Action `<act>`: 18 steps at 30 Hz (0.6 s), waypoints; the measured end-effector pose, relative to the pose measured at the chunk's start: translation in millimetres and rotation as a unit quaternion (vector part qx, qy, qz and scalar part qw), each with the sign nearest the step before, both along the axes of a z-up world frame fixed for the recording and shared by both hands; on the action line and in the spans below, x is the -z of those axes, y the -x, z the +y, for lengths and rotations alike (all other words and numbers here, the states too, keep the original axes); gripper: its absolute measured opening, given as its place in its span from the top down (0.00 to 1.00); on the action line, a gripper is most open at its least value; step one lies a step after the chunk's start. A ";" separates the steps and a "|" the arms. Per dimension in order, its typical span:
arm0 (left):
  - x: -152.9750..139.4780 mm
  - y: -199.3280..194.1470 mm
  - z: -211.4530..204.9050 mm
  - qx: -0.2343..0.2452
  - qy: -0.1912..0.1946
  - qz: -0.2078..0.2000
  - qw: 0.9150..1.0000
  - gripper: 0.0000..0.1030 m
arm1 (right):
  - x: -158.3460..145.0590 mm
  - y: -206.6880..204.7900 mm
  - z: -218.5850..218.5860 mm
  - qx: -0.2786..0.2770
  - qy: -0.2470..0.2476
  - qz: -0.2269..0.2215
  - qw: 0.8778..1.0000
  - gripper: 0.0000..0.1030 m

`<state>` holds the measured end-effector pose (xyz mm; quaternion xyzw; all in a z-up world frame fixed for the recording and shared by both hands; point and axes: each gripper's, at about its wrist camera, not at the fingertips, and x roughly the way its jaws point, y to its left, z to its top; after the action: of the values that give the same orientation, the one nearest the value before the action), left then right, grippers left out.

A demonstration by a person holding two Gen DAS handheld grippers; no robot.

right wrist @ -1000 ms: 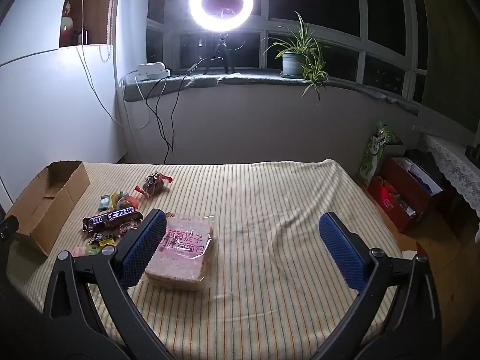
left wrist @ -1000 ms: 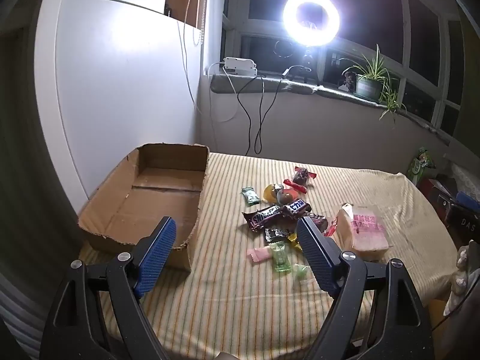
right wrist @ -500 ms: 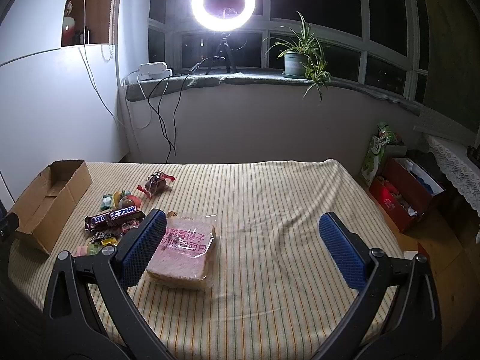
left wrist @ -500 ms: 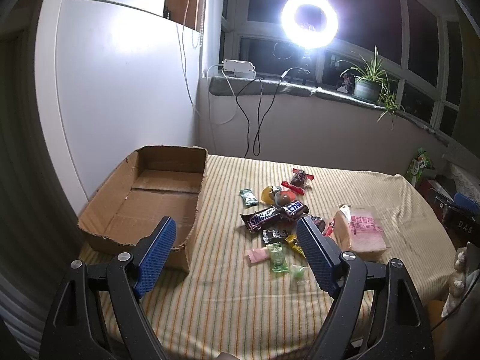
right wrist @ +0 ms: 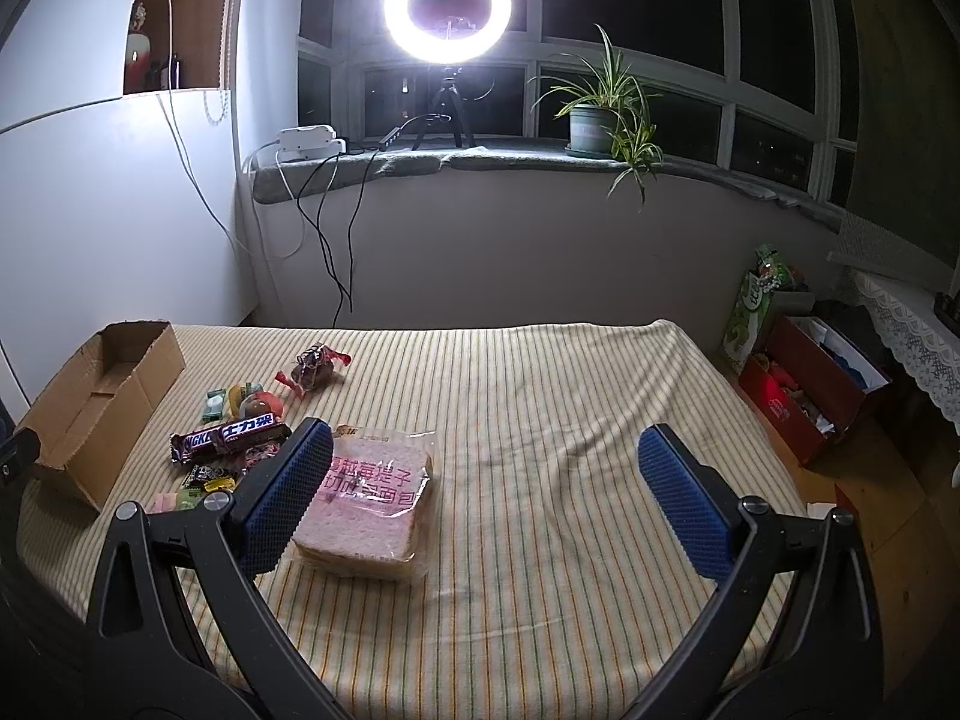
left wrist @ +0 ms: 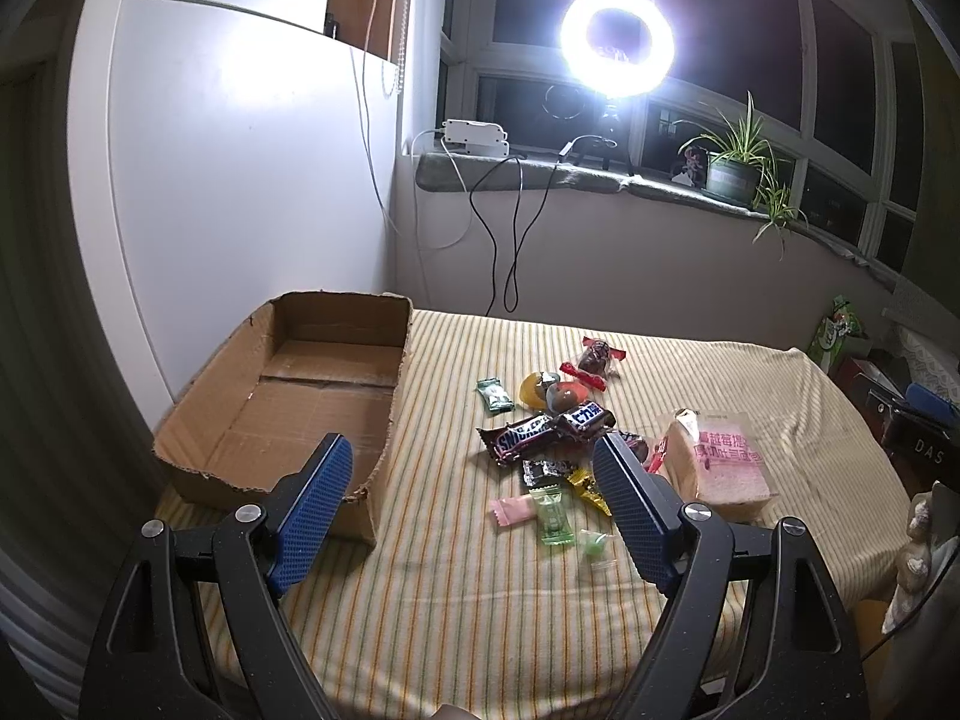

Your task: Organize snacks

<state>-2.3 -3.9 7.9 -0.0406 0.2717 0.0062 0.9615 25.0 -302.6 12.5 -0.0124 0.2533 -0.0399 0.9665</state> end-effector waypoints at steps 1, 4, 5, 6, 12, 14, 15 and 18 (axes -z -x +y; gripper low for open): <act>-0.5 -0.1 -0.7 0.000 0.000 0.000 1.000 0.20 | 0.0 0.0 0.4 0.000 0.000 0.000 1.000 0.00; 0.2 0.0 0.1 0.001 0.000 0.000 1.000 0.20 | 0.3 0.3 0.4 0.000 0.000 0.000 1.000 0.00; -0.4 -0.1 -0.7 0.001 0.000 0.000 1.000 0.20 | 0.6 0.3 0.1 0.000 0.000 0.000 1.000 0.00; 0.1 0.0 0.4 0.001 0.001 0.000 1.000 0.20 | 0.6 0.3 0.2 0.000 0.000 0.000 1.000 0.00; -0.5 0.0 -0.5 0.001 0.000 0.000 1.000 0.20 | 0.0 0.4 1.1 -0.001 -0.001 0.000 1.000 0.00; -0.8 -0.2 -1.1 0.001 0.001 -0.001 1.000 0.20 | 0.3 0.3 1.1 -0.001 0.000 0.000 1.000 0.00; -0.3 0.2 -0.5 0.001 0.000 -0.001 1.000 0.20 | 0.3 0.5 0.8 -0.001 0.000 0.000 1.000 0.00; -0.5 -0.1 -0.8 0.002 0.001 -0.001 1.000 0.20 | 0.5 0.6 0.6 -0.001 0.000 0.000 1.000 0.00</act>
<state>-2.3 -4.8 8.4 -0.0408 0.2711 0.0042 0.9617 24.4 -302.0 12.0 -0.0127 0.2530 -0.0387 0.9666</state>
